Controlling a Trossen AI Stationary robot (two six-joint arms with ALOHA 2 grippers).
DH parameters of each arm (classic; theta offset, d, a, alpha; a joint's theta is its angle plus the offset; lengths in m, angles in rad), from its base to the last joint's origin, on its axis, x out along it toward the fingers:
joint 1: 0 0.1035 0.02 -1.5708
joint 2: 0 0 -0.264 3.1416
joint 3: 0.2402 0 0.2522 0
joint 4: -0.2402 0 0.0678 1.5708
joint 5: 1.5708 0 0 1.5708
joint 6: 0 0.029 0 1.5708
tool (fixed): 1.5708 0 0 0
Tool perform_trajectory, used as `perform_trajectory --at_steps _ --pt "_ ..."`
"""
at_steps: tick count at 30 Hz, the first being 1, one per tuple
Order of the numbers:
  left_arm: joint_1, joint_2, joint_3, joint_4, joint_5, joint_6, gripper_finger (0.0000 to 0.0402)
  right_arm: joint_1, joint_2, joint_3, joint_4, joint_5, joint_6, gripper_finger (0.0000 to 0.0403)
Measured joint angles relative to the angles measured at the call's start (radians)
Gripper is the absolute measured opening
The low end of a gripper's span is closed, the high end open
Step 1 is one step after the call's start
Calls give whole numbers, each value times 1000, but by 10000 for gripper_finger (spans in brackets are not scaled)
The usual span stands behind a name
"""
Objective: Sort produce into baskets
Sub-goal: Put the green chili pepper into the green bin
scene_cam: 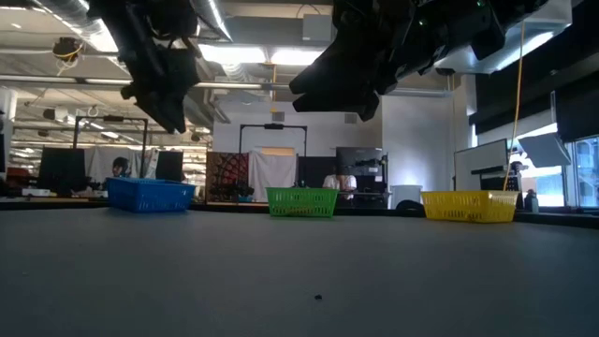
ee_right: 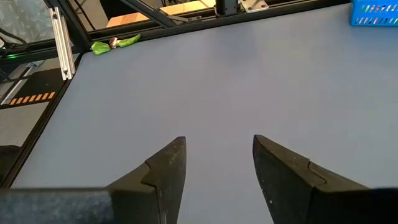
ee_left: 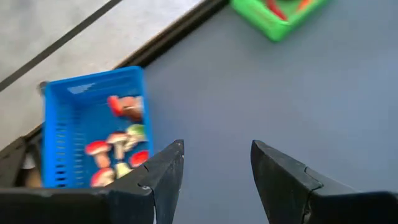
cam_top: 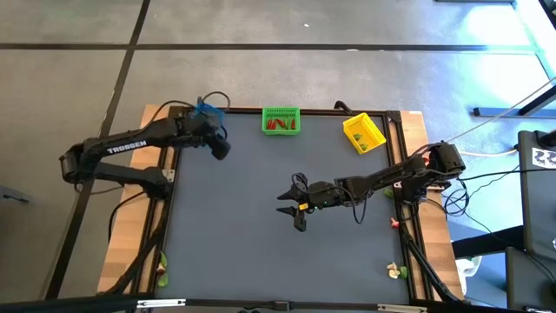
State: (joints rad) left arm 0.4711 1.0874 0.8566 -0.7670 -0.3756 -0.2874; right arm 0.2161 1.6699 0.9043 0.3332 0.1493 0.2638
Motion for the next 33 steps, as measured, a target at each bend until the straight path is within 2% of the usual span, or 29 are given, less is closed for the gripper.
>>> perform_trajectory --at_steps 33 --pt "-726 0 0 -9 0 -372 182 0 0 0 0 0 0 186"
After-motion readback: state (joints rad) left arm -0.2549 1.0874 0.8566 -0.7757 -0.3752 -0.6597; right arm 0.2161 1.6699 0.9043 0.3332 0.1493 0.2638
